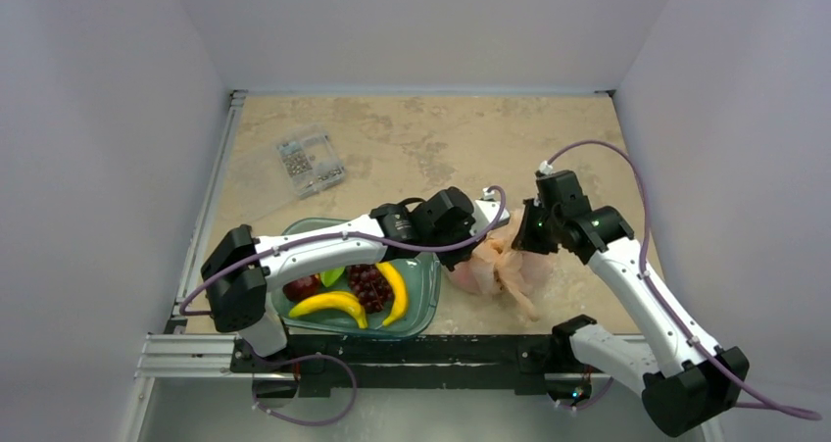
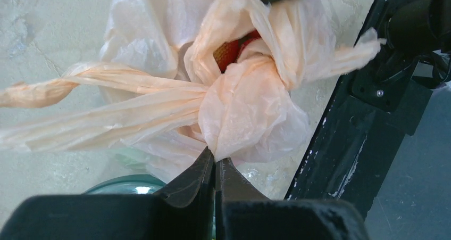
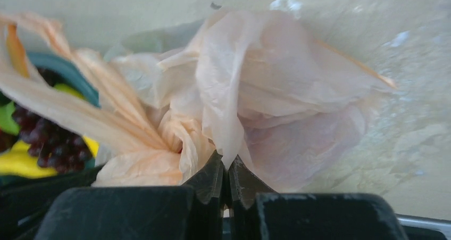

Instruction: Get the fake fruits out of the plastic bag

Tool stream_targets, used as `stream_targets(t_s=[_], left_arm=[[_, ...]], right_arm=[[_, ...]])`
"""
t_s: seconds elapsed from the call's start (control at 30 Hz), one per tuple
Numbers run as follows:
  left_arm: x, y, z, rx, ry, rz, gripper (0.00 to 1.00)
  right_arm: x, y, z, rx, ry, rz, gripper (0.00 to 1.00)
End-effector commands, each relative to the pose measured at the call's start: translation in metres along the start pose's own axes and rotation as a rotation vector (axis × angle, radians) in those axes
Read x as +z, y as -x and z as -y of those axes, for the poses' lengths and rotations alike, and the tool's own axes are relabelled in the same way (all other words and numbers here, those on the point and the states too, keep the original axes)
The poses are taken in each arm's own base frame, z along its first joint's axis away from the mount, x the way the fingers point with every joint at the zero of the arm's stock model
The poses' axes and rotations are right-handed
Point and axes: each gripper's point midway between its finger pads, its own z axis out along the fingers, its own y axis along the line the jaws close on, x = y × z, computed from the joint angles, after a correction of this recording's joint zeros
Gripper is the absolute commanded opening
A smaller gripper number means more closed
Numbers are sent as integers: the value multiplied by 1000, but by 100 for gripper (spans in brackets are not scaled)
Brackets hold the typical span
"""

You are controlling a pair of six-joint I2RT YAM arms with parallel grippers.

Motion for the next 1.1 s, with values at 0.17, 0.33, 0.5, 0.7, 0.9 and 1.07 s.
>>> stream_targets(t_s=[0.17, 0.33, 0.5, 0.7, 0.9, 1.07], left_arm=[[-10, 26, -1, -19, 8, 85, 0], [-9, 25, 10, -27, -49, 82, 0], [-19, 32, 14, -23, -69, 116, 0], [-29, 40, 15, -19, -71, 165, 0], [-30, 41, 18, -29, -89, 156, 0], [-32, 44, 27, -32, -132, 150, 1]], right_arm=[[-22, 132, 38, 77, -342, 405, 0], [-20, 169, 67, 184, -427, 426, 0], [-24, 194, 97, 353, -399, 473, 0], [-41, 204, 146, 511, -449, 523, 0], [-30, 197, 127, 398, -329, 475, 0], [-23, 174, 105, 328, -204, 433, 7]])
